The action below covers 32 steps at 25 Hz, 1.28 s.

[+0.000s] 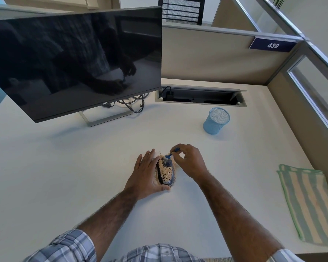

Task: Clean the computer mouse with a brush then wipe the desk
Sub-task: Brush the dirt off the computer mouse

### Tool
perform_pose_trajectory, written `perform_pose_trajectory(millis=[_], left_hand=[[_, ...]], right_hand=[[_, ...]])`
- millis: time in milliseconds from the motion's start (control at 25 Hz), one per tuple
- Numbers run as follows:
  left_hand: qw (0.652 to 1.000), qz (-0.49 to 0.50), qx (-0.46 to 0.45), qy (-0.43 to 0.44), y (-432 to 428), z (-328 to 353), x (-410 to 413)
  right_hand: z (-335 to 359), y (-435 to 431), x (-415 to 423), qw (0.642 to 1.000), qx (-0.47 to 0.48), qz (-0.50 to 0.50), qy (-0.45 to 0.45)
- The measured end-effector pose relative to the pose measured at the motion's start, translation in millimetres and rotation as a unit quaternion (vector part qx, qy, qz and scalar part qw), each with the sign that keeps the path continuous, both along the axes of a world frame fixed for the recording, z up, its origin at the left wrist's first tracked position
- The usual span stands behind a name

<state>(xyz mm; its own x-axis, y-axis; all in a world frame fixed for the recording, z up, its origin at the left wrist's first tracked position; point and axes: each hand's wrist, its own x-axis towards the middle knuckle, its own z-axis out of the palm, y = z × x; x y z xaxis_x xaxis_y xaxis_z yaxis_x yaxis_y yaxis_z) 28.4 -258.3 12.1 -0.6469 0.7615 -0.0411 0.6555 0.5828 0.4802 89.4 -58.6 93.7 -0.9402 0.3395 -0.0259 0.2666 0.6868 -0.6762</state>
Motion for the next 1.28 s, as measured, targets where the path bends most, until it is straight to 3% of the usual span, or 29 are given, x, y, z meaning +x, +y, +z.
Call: perform_pose_trajectory(millis=[920,1280], left_hand=[[1.0,0.001,0.009,0.001,-0.4,-7.6,-2.0],[1.0,0.003,0.009,0.004,-0.6,-8.6,-2.0]], right_hand=[[17.4,-18.6,-13.7,0.992,0.1,0.08,0.011],[24.1,-23.7,-13.1,0.99,0.085,0.111,0.006]])
